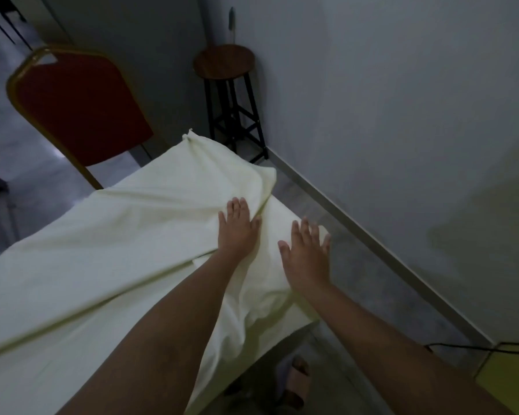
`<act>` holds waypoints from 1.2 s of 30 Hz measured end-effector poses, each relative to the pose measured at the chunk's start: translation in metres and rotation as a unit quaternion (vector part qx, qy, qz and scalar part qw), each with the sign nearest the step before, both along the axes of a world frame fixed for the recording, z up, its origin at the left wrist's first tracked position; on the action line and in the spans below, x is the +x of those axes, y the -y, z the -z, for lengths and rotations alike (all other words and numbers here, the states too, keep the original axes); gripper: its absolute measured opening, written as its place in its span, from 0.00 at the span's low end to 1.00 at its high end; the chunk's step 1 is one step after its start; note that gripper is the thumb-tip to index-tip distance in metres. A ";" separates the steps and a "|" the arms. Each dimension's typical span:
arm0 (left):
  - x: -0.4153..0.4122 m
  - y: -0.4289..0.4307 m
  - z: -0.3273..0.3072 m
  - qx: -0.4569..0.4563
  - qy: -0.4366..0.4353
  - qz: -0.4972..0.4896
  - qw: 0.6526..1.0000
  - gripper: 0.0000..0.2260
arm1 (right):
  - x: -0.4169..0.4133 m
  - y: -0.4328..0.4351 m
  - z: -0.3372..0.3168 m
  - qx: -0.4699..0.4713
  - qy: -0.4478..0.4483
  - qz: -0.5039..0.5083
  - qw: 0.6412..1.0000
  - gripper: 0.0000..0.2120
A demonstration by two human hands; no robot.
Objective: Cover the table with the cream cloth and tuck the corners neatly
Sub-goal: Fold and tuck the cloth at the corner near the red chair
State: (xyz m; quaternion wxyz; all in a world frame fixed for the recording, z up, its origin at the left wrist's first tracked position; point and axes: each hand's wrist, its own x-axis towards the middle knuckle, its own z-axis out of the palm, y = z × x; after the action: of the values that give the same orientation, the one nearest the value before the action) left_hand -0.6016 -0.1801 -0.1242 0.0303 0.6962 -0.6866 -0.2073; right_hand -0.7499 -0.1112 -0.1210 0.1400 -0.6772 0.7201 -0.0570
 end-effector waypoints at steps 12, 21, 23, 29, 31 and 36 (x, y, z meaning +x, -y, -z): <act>0.050 0.055 0.016 -0.120 0.018 0.013 0.992 0.25 | -0.033 0.020 0.019 -0.113 -0.036 -0.018 0.993 0.23; 0.077 0.178 0.006 -0.120 0.113 0.030 0.986 0.25 | -0.050 0.062 0.010 -0.125 -0.063 0.097 0.985 0.15; 0.068 0.195 0.006 -0.114 0.106 0.041 0.987 0.24 | -0.049 0.077 0.005 -0.087 -0.050 0.141 0.985 0.16; 0.072 0.202 0.007 -0.122 -0.029 0.067 0.990 0.27 | -0.021 0.077 0.012 -0.032 -0.025 0.165 0.986 0.23; 0.087 0.210 0.003 -0.170 -0.068 -0.046 0.982 0.29 | 0.007 0.073 0.012 -0.059 0.021 0.155 0.986 0.25; 0.121 0.236 0.014 -0.039 0.005 -0.164 0.986 0.32 | 0.029 0.065 0.019 -0.092 -0.009 0.114 0.989 0.24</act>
State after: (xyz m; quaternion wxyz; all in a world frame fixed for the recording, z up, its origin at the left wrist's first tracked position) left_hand -0.4802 -0.4158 -0.1379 0.0881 0.7988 -0.5706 -0.1690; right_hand -0.7211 -0.1761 -0.1400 0.0630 -0.6012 0.7855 -0.1323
